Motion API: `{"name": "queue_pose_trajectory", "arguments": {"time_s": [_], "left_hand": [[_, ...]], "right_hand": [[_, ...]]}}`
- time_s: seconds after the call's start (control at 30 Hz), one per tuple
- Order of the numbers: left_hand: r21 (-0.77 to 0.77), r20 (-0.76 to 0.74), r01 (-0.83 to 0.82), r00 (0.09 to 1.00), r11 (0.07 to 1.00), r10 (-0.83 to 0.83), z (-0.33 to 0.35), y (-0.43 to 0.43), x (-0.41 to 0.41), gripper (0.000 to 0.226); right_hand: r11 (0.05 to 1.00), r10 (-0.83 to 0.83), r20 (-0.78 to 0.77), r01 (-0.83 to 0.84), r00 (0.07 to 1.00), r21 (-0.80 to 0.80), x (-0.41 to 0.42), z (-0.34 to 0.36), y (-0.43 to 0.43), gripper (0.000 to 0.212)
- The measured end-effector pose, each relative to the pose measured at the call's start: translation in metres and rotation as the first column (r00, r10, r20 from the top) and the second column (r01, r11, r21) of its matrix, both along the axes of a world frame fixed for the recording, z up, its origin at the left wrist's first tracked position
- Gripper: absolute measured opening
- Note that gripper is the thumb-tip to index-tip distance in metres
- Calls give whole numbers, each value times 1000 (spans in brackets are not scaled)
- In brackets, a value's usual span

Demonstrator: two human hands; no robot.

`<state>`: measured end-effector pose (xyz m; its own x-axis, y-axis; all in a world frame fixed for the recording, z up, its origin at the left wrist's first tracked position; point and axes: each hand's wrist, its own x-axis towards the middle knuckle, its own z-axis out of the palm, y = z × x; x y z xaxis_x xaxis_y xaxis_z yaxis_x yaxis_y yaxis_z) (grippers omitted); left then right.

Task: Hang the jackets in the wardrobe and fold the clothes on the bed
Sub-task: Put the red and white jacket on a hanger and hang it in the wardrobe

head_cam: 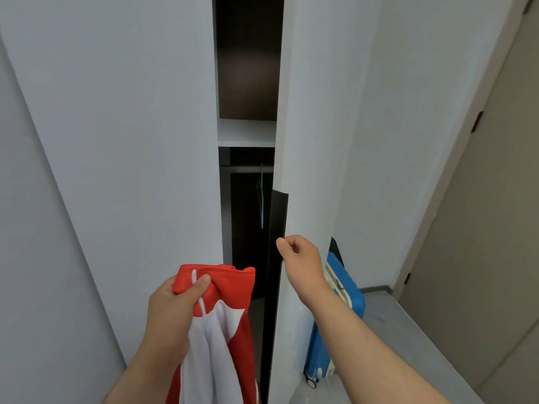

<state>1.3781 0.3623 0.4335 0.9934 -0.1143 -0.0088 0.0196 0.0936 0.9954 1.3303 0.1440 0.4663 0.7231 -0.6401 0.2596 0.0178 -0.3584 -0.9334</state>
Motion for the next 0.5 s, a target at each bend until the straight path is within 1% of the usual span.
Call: {"name": "queue_pose_trajectory", "arguments": {"time_s": [0.13, 0.27, 0.33, 0.4, 0.5], "left_hand": [[23, 16, 24, 1000, 999, -24, 3, -19, -33, 32], [22, 16, 46, 999, 999, -47, 8, -41, -59, 32], [0, 0, 54, 999, 999, -54, 11, -53, -68, 25], [-8, 0, 58, 998, 998, -58, 13, -65, -76, 17], [-20, 7, 97, 995, 995, -97, 15, -83, -88, 14]], "right_hand": [[998, -10, 32, 8, 999, 63, -48, -5, -24, 29], [994, -75, 37, 71, 997, 81, -93, -7, -56, 32], [988, -120, 57, 114, 991, 105, -113, -9, -73, 34], [976, -177, 57, 167, 983, 143, -131, -9, -90, 31], [950, -262, 55, 247, 964, 192, -153, -7, -116, 29]]}}
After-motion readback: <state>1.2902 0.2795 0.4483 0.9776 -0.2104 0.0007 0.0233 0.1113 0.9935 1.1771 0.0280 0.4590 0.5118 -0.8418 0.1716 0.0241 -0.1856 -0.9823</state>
